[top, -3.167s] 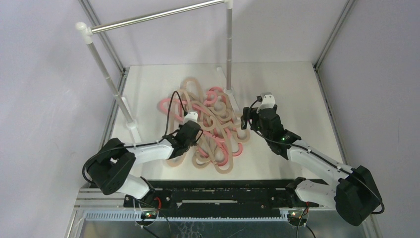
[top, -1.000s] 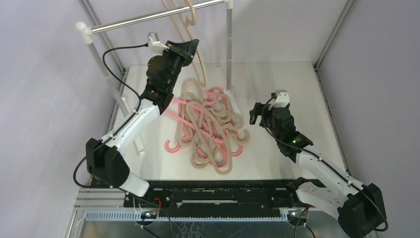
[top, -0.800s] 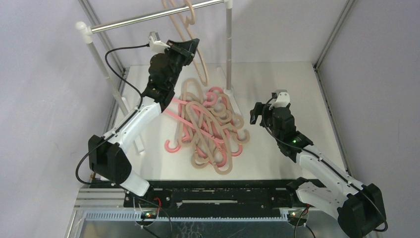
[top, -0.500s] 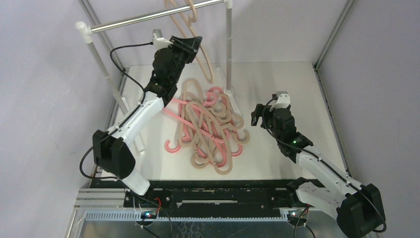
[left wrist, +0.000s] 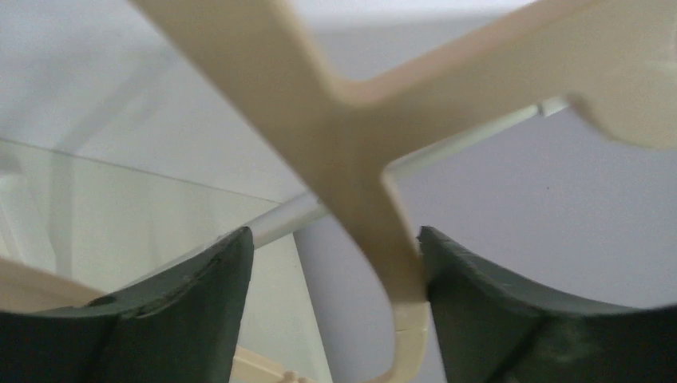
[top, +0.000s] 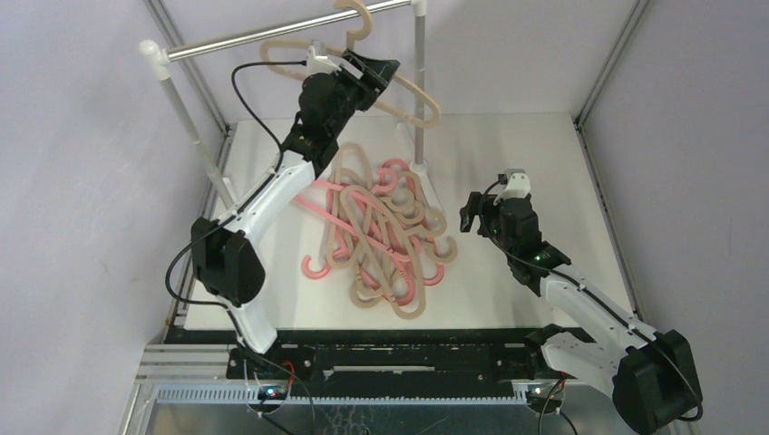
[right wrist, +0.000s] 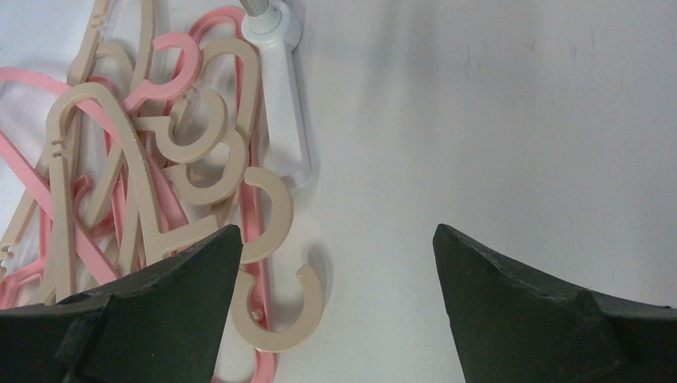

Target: Organize the hangers

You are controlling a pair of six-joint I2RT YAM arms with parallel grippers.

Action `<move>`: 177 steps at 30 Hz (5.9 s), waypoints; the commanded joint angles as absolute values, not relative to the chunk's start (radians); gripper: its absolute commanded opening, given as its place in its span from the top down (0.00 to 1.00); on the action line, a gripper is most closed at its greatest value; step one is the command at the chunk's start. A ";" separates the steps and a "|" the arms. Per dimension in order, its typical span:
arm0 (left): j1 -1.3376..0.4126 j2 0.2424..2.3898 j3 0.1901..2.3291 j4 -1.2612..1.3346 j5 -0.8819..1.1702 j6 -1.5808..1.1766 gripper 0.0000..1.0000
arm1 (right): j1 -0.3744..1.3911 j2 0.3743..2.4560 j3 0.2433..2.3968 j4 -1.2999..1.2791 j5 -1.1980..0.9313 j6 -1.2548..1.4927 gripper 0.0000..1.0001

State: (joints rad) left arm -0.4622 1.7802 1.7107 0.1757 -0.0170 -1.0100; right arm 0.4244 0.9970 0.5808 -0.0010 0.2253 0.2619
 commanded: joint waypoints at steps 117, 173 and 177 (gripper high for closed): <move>-1.084 1.132 0.739 -0.324 -0.578 -0.836 1.00 | 0.359 0.804 0.511 -0.017 0.103 0.365 0.12; -0.257 1.063 1.179 0.120 0.070 -0.720 1.00 | 0.368 0.936 0.511 0.041 0.096 0.344 0.13; -0.254 1.105 1.206 0.178 0.099 -0.741 1.00 | 0.364 0.936 0.511 0.035 0.109 0.341 0.13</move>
